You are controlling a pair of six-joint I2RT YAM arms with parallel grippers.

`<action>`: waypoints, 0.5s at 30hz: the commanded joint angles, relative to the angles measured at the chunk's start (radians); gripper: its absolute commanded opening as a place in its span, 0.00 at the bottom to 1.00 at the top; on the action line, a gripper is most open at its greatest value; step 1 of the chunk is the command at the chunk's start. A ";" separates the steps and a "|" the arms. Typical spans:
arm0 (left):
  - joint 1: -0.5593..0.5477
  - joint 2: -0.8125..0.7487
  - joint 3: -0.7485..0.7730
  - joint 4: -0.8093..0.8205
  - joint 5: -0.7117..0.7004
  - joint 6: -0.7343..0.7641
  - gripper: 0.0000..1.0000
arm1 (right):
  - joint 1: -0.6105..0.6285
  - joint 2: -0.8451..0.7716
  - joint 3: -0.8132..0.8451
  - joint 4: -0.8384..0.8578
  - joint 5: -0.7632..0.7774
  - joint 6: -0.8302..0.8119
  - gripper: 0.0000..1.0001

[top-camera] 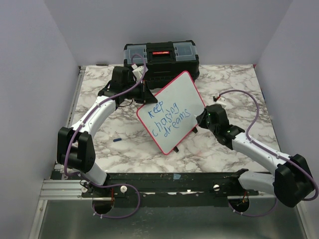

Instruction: Write a sentence on the whiteboard

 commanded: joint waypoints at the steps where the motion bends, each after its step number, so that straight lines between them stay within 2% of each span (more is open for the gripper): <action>1: -0.013 -0.041 0.005 0.019 0.037 0.032 0.00 | -0.014 0.028 -0.025 0.036 -0.060 0.014 0.01; 15: -0.012 -0.045 0.005 0.017 0.034 0.030 0.00 | -0.021 0.079 -0.066 0.103 -0.138 0.022 0.01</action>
